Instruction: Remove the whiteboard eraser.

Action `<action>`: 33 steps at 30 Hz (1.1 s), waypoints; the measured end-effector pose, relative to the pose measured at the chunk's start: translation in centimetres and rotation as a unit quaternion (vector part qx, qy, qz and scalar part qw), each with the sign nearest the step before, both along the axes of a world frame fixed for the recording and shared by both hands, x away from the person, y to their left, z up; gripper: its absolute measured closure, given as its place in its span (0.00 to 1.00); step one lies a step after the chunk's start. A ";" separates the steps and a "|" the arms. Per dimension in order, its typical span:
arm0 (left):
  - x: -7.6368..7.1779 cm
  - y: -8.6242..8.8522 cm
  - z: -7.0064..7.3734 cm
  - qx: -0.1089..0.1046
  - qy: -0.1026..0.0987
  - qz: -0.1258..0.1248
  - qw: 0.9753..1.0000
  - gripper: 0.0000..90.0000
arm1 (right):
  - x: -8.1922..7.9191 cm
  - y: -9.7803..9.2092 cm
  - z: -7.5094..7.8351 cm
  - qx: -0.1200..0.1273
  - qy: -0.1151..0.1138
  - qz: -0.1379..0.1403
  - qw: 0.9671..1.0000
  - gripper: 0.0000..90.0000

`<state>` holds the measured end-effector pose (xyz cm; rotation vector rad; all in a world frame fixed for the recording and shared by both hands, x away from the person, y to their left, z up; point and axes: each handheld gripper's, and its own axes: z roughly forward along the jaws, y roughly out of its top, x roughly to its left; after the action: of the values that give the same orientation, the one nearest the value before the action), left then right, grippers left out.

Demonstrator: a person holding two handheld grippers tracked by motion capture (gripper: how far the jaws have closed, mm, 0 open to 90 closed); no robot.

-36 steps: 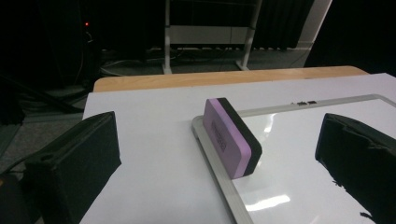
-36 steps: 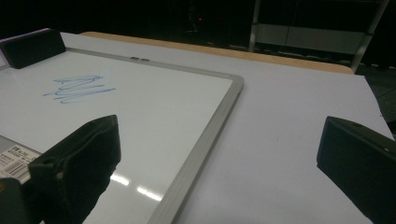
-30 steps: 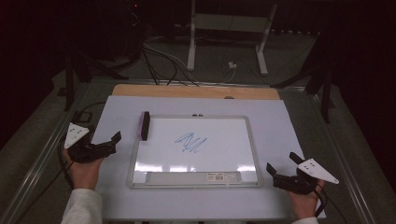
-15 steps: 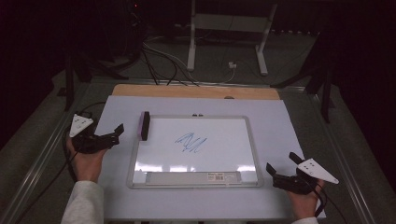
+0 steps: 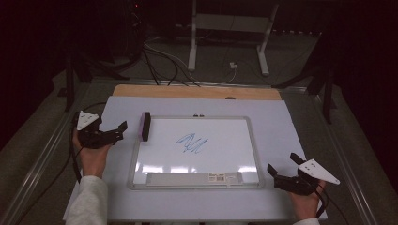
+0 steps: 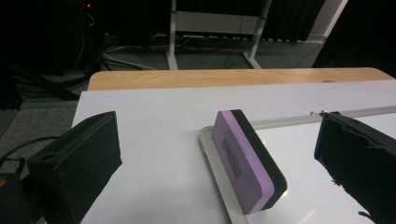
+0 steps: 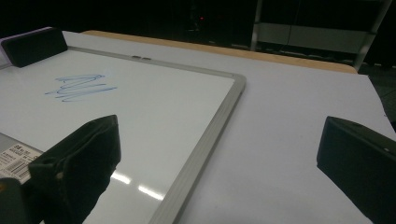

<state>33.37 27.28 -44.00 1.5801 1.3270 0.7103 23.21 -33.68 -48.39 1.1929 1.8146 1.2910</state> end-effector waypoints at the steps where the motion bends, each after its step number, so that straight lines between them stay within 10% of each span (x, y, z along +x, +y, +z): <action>1: 0.1 0.0 -0.1 -0.002 0.001 0.001 1.000 0.01 | 0.0 0.0 0.0 0.000 0.000 0.001 1.000 0.00; 33: 3.4 -1.7 -3.0 -0.001 0.063 0.012 0.998 0.04 | 0.1 0.0 0.0 0.000 0.001 0.003 1.000 0.00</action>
<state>36.77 25.60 -47.04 1.6328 1.4394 0.6322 23.30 -33.66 -48.44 1.1904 1.8202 1.2934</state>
